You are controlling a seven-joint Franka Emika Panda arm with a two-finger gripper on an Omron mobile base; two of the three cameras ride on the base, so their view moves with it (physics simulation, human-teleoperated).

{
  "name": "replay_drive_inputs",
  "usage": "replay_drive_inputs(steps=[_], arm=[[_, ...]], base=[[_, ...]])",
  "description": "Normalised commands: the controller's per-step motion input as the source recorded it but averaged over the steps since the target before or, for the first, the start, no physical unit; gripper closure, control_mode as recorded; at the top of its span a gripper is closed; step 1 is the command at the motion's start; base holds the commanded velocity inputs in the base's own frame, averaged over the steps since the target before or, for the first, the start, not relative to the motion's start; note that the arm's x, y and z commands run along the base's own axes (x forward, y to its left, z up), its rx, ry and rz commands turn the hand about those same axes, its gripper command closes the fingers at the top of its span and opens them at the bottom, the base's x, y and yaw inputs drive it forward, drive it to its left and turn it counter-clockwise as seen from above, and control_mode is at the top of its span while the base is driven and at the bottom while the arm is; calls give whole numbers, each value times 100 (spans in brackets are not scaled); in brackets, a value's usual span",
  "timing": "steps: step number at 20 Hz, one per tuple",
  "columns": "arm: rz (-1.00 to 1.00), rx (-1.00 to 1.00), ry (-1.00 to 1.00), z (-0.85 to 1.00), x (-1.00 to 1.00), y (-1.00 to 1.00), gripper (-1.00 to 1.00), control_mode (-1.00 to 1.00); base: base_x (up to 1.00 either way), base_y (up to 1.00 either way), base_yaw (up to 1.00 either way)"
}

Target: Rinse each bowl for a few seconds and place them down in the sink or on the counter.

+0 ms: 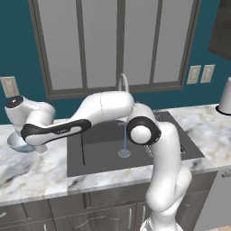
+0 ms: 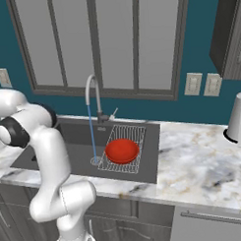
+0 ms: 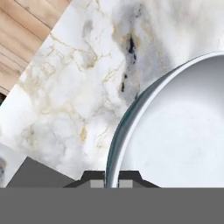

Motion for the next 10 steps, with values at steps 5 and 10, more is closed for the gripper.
replay_drive_inputs(steps=[5, 10], arm=[[-26, 0, 6, 21, -14, -58, 100, -100], [-19, 4, 1, -2, -27, -78, 100, -100]], base=[[0, 0, 0], [0, 0, 0]])
